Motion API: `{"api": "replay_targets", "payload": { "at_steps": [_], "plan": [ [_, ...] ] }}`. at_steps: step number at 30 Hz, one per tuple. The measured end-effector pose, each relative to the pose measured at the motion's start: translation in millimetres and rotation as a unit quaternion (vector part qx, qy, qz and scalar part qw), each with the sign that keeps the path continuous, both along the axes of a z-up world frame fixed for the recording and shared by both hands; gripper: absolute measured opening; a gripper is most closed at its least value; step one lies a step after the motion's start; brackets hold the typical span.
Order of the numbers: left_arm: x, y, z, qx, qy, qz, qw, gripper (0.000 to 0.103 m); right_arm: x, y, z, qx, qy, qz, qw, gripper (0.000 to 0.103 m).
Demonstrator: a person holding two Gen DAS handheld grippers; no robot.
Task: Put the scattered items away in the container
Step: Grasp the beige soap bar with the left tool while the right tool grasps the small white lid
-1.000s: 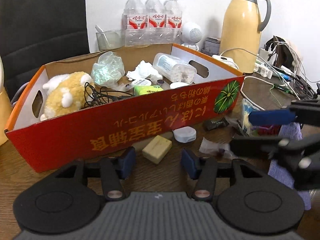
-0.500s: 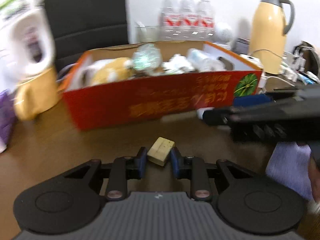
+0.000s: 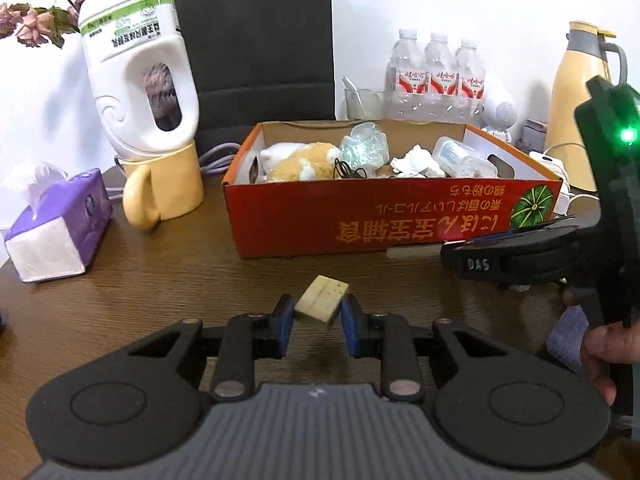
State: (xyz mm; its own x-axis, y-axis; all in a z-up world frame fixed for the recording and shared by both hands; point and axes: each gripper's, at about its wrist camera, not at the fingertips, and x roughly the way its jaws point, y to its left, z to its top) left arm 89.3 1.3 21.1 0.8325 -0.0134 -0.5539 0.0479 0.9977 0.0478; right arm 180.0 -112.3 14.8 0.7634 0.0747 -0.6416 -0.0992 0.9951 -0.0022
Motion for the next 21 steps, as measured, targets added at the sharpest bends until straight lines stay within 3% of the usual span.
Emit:
{"api": "replay_targets", "payload": {
  "at_steps": [6, 12, 21],
  "plan": [
    [-29.7, -2.0, 11.1, 0.005, -0.021, 0.016, 0.9996, 0.026, -25.0, 2.0, 9.0, 0.013, -0.012, 0.009, 1.0, 0.025],
    [-64.0, -4.6, 21.2, -0.023, -0.015, 0.018, 0.9995, 0.026, -104.4, 8.9, 37.7, 0.02, -0.093, 0.041, 0.995, 0.025],
    [-131.5, -19.5, 33.5, -0.004, -0.059, 0.03, 0.9978, 0.026, -216.7, 11.0, 55.9, 0.05, -0.174, 0.045, 0.982, 0.025]
  ]
}}
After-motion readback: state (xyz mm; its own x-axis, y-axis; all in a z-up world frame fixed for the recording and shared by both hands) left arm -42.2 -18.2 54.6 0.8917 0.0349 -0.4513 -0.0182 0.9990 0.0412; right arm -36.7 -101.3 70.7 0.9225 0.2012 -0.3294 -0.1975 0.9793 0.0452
